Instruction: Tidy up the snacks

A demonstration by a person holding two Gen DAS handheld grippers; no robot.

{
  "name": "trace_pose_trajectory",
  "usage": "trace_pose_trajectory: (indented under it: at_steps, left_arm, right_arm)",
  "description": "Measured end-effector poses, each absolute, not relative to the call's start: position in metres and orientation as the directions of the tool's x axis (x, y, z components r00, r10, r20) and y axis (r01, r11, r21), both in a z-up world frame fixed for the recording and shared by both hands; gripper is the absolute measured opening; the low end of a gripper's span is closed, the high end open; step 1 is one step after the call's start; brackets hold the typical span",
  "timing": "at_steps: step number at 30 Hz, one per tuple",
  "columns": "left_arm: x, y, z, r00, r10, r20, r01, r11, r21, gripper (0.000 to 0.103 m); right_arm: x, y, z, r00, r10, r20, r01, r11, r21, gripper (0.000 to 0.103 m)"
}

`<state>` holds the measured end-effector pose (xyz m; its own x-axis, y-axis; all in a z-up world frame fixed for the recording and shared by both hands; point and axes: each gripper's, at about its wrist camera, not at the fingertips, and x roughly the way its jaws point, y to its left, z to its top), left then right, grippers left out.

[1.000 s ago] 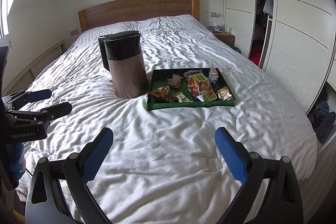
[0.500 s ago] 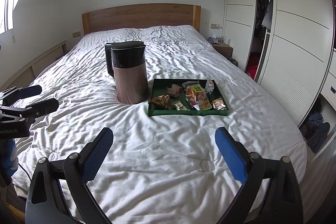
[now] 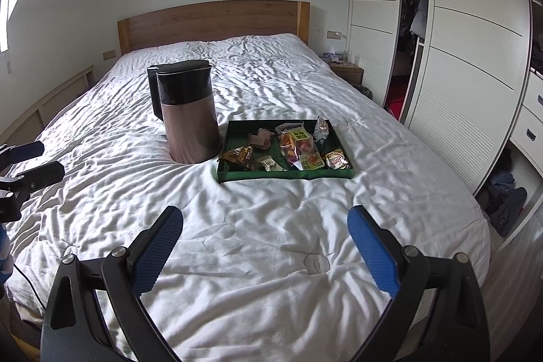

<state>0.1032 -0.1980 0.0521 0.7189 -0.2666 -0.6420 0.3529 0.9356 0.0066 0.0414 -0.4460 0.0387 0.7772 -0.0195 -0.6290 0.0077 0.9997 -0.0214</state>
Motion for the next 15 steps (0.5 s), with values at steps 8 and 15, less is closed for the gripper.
trace_pose_trajectory:
  at_steps: [8,15]
  left_arm:
    - [0.104,-0.193,0.045,0.718,-0.233,-0.656,0.334,0.942,0.03,0.094]
    - [0.107,-0.184,0.04,0.711,-0.231,-0.665,0.325,0.945,0.02,0.097]
  right_arm:
    - [0.044,-0.455,0.031,0.767,-0.032,-0.641,0.025,0.999,-0.02,0.103]
    - [0.045,-0.462,0.028,0.763,-0.045,-0.645,0.041,0.999,-0.021,0.103]
